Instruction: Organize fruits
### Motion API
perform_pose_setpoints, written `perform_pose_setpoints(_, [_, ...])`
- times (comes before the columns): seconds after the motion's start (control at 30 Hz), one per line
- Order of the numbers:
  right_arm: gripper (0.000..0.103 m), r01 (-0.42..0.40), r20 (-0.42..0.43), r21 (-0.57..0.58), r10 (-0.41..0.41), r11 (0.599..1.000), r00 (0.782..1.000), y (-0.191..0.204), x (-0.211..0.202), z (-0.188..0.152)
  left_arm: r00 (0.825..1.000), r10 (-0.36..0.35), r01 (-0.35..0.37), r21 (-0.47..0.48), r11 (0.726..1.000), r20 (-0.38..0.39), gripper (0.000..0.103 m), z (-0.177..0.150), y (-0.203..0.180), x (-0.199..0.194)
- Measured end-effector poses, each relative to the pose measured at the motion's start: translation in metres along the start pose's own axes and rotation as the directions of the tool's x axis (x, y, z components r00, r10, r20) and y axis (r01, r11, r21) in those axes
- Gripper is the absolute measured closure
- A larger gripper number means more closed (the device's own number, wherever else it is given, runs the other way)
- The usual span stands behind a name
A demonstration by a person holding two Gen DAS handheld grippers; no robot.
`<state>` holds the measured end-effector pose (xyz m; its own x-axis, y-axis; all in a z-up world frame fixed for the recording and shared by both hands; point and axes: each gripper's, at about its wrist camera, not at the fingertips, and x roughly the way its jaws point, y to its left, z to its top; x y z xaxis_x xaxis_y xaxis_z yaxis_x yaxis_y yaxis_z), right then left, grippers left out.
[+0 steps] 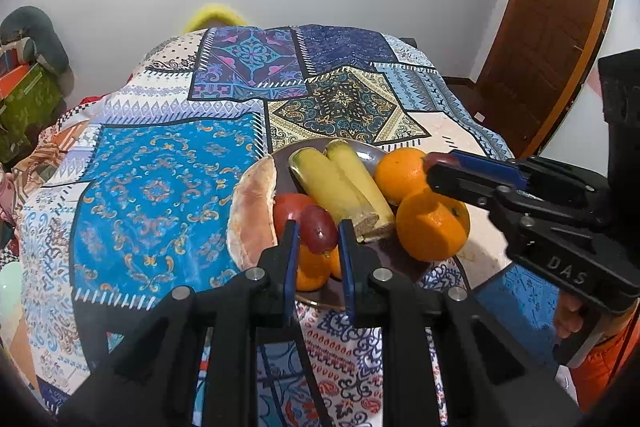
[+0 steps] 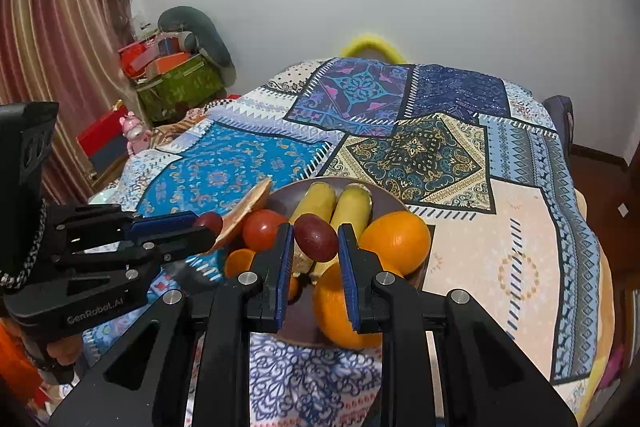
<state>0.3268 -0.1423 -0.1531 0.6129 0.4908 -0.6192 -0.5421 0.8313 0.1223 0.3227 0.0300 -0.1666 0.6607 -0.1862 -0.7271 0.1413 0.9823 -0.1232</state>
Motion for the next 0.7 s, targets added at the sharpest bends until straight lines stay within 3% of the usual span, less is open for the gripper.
perform_pose_setpoints(0.43, [0.082,0.010,-0.051,0.019,-0.009,1.000,0.999,-0.008,0.032,0.002,1.000,-0.021,0.021,-0.010,1.000,-0.016,0.084,0.004,0.002,0.025])
perform_pose_setpoints(0.7, [0.078,0.010,-0.043,0.025,-0.009,1.000,0.999,-0.011,0.021,0.005,0.998,-0.017,0.018,-0.019,1.000,0.059,0.084,0.009,0.000,-0.009])
